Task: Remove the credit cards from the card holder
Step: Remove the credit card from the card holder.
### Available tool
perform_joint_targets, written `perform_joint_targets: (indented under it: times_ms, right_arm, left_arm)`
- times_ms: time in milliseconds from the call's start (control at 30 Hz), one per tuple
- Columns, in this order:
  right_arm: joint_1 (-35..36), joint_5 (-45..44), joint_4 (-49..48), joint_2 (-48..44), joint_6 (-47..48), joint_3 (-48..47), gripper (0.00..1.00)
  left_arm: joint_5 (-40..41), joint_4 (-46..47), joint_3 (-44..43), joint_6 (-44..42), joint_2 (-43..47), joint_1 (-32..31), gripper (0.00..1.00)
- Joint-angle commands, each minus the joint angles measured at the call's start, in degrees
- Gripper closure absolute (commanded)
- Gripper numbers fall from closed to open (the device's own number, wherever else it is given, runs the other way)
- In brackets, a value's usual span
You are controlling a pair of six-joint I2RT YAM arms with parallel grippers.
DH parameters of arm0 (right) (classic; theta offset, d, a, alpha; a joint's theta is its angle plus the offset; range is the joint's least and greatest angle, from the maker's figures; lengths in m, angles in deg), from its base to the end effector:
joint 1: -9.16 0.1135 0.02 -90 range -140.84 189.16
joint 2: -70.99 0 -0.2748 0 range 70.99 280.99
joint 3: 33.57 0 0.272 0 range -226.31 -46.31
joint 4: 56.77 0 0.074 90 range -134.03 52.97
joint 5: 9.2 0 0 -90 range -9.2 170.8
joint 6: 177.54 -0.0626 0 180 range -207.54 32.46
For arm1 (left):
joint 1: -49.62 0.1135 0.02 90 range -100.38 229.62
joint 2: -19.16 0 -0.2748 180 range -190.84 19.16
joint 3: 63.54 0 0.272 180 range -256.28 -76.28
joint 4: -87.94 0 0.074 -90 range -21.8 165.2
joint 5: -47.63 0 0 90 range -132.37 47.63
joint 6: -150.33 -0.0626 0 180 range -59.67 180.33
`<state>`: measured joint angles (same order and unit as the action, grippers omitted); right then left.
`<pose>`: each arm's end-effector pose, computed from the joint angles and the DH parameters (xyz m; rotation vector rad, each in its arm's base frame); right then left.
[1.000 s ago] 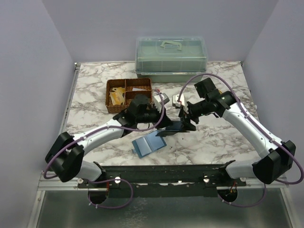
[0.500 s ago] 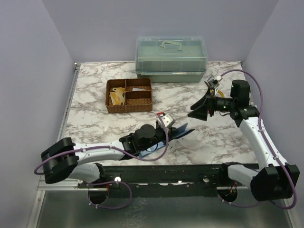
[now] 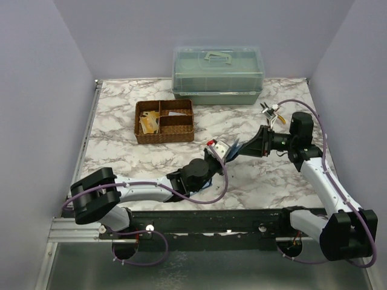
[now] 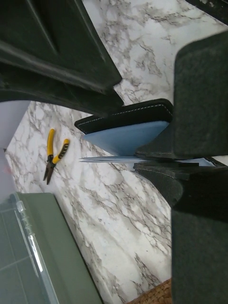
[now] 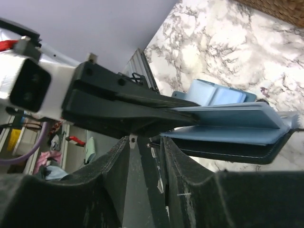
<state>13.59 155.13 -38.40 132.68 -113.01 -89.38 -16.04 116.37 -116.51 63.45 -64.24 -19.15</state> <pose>0.2378 0.0789 0.2902 -0.5349 1.9181 1.6078 0.1537 -0.3190 0.2442 0.5619 1.5358 -0.6022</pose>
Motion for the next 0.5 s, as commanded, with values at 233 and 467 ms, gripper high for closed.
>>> perform_joint_targets:
  times_ms: [233, 467]
  right_arm:
    - [0.0, -11.1, 5.9, 0.4, 9.8, 0.4, 0.66]
    - [0.0, -15.6, 10.4, 1.2, 14.2, 0.3, 0.67]
  left_arm:
    - [7.1, 7.9, -4.3, -1.7, -3.2, -2.6, 1.00]
    - [9.3, 8.8, -4.1, -2.9, -1.8, -3.0, 1.00]
